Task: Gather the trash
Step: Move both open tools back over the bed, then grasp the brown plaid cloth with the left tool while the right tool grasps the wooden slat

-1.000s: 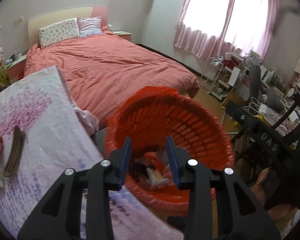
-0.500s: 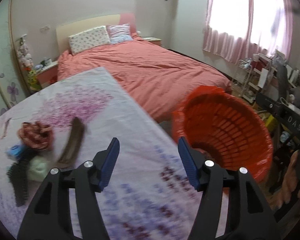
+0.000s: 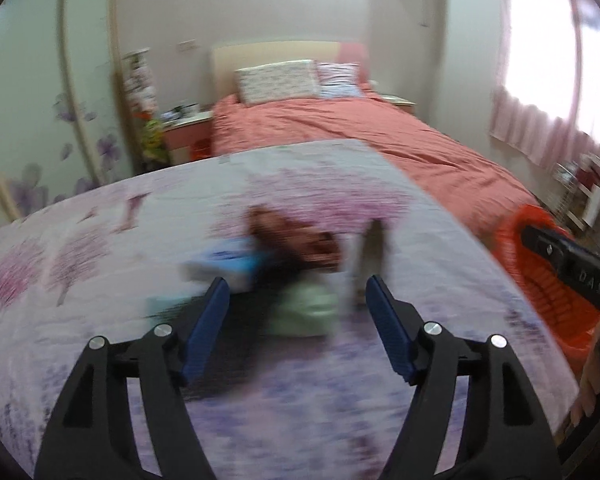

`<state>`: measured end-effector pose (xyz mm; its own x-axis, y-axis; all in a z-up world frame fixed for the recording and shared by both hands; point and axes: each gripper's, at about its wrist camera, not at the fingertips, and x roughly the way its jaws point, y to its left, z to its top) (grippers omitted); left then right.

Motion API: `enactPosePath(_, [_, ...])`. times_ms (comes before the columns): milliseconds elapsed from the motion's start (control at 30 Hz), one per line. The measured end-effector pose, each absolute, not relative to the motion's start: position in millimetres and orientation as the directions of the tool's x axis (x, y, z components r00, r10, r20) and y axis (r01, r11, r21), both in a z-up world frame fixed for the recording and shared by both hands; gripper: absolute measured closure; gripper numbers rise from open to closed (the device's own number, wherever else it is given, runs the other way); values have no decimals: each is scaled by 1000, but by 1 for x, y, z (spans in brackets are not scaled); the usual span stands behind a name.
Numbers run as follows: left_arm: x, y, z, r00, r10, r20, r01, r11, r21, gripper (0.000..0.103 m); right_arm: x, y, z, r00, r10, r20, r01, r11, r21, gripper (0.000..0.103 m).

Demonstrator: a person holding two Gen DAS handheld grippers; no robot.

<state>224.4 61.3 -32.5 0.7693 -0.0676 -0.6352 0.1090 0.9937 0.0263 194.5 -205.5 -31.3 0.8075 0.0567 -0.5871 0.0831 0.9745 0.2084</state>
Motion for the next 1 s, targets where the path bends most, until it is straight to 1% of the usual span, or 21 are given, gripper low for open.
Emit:
enactPosePath(100, [225,99,-35,765,-17,-644,34,999,14,33,208,-179,-38,777,107,-620,32,978,208,60])
enactPosePath(200, [225,130,-38,757,17,-654,-26,1000,-4,32,224,-155,-44,749,141,-647,2,977,215,55])
enactPosePath(400, [220,178,-45,746,51,-665,-107,993,-43,32,246,-120,-56,708,157,-688,9,973,232,55])
enactPosePath(600, [220,196,-50,738,55,-672,-136,988,-68,32,262,-99,-72,659,100,-745,51,983,177,55])
enactPosePath(667, [221,198,-51,736,54,-675,-139,988,-73,32,259,-103,-71,667,76,-741,69,984,164,57])
enactPosePath(700, [222,199,-52,736,52,-675,-139,987,-75,32,259,-106,-71,665,69,-744,73,985,156,62])
enactPosePath(733, [222,200,-53,736,50,-676,-139,987,-78,32,258,-110,-72,660,65,-748,81,984,158,64])
enactPosePath(1000, [225,195,-55,736,36,-676,-126,988,-85,32,268,-109,-71,664,93,-742,79,978,192,64])
